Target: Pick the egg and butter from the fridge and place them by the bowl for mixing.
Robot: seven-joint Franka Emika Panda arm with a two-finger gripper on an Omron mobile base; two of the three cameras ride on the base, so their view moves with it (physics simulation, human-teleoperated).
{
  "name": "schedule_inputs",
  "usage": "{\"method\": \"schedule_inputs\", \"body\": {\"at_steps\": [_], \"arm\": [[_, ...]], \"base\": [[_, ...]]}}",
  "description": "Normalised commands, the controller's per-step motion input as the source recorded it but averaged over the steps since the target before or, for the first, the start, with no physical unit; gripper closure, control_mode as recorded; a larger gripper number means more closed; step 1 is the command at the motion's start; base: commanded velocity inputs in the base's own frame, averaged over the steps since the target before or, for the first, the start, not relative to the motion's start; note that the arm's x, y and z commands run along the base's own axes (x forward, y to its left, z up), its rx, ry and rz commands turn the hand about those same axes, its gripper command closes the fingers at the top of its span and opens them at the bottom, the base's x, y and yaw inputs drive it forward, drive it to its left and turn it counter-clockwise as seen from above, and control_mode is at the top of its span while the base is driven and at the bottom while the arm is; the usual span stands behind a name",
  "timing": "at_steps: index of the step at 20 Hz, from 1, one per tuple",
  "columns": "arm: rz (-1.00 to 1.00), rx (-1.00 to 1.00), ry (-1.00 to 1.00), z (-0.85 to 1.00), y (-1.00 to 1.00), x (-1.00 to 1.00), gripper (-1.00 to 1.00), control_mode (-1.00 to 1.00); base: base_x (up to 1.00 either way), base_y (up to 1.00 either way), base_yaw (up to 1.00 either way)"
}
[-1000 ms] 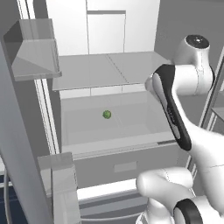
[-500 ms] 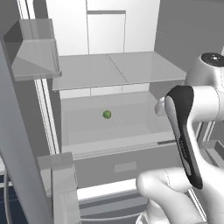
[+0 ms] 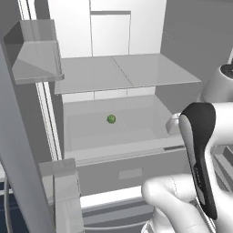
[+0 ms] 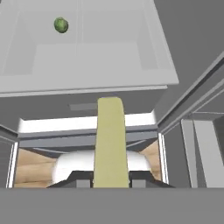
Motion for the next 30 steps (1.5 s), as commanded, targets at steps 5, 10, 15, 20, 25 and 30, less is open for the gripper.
{"method": "schedule_inputs", "body": {"at_steps": [5,10,15,20,25,30], "arm": [[0.00,0.00,0.01,0.00,0.00,-0.24,1.00,1.00],[0.00,0.00,0.00,0.00,0.00,0.00,1.00,1.00],[0.00,0.00,0.00,0.00,0.00,0.00,1.00,1.00],[0.00,0.00,0.00,0.00,0.00,0.00,1.00,1.00],[0.00,0.00,0.00,0.00,0.00,0.00,1.00,1.00],[0.00,0.00,0.00,0.00,0.00,0.00,1.00,1.00]], "base": [[-0.55,-0.01,0.00],[-1.00,-0.26,0.00],[-1.00,-0.19,0.01],[-1.00,0.10,0.23],[-0.69,0.77,0.60],[-0.16,0.47,0.97]]}}
